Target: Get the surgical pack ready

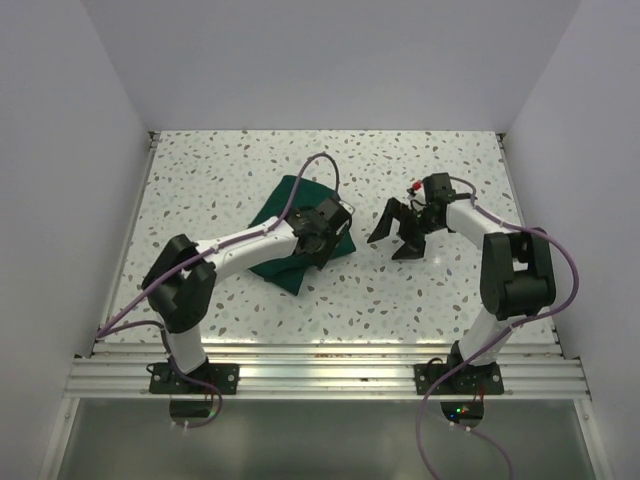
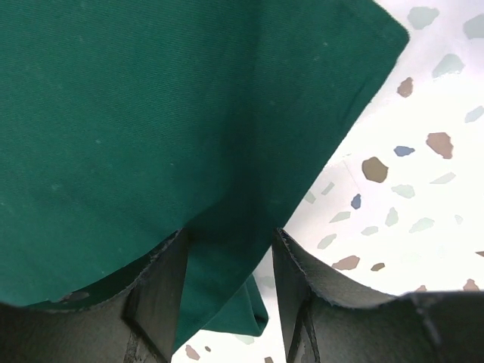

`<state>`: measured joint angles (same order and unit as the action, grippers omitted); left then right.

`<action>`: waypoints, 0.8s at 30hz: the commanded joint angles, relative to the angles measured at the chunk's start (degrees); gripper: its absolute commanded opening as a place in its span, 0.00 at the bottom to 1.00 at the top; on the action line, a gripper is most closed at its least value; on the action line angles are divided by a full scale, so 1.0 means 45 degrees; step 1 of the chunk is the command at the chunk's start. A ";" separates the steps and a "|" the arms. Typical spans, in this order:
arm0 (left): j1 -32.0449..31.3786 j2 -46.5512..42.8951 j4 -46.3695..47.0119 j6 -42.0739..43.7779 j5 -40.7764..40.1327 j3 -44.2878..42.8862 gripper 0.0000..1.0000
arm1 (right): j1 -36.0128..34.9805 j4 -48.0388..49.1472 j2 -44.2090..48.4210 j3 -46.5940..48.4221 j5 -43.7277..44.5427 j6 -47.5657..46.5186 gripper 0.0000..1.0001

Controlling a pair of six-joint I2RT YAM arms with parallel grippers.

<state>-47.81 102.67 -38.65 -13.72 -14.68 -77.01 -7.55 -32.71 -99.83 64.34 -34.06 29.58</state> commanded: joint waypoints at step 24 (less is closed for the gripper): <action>-0.0137 0.0543 -0.0688 0.0059 -0.1799 0.0024 0.23 | -0.1581 0.0920 0.0408 -0.0080 -0.0536 0.0865 0.99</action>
<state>-48.58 105.21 -41.43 -14.11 -22.33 -77.65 -12.47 -30.70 -99.59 61.49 -35.57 31.00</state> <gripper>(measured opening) 0.246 0.986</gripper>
